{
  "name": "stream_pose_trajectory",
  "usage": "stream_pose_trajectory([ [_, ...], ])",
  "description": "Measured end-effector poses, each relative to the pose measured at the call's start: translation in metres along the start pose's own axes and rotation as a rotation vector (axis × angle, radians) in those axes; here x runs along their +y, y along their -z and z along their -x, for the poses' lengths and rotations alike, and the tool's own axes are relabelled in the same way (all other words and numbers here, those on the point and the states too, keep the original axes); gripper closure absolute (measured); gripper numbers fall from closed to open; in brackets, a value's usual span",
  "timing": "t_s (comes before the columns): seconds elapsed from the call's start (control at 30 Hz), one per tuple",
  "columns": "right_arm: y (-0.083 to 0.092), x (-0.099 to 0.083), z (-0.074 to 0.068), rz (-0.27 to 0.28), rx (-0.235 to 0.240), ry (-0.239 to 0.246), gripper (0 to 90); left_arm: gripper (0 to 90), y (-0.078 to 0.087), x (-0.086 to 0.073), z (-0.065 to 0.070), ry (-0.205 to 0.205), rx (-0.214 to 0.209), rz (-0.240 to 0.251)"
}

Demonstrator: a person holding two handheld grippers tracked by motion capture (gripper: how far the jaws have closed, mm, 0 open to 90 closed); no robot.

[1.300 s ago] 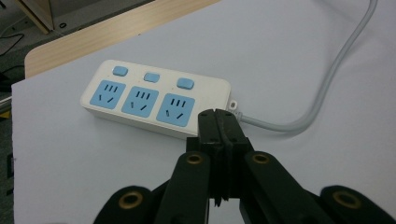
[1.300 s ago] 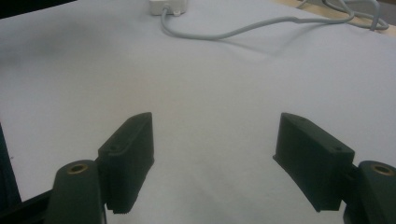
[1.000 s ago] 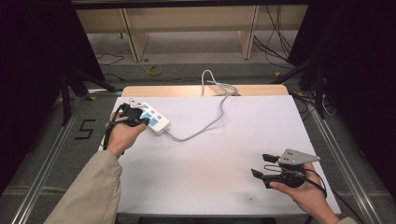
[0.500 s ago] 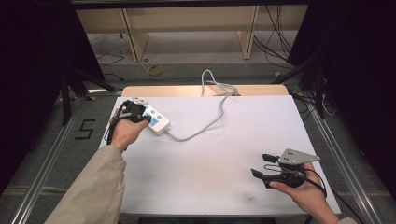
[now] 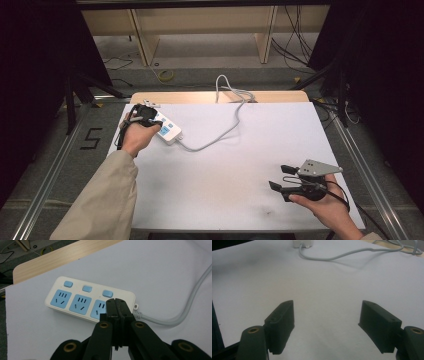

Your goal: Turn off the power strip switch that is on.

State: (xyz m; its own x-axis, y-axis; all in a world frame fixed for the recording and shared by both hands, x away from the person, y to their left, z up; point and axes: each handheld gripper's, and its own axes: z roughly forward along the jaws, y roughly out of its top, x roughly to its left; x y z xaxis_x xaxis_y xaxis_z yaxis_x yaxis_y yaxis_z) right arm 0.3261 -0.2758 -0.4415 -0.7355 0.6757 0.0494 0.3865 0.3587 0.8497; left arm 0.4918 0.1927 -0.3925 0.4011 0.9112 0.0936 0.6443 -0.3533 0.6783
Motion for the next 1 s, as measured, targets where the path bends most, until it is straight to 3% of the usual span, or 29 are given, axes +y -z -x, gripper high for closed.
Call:
stream_pose_trajectory([
  [1.0,0.000,-0.001,0.000,-0.006,0.001,0.000,28.3,90.0,-0.015,0.016,-0.009,0.003,0.027,-0.023],
])
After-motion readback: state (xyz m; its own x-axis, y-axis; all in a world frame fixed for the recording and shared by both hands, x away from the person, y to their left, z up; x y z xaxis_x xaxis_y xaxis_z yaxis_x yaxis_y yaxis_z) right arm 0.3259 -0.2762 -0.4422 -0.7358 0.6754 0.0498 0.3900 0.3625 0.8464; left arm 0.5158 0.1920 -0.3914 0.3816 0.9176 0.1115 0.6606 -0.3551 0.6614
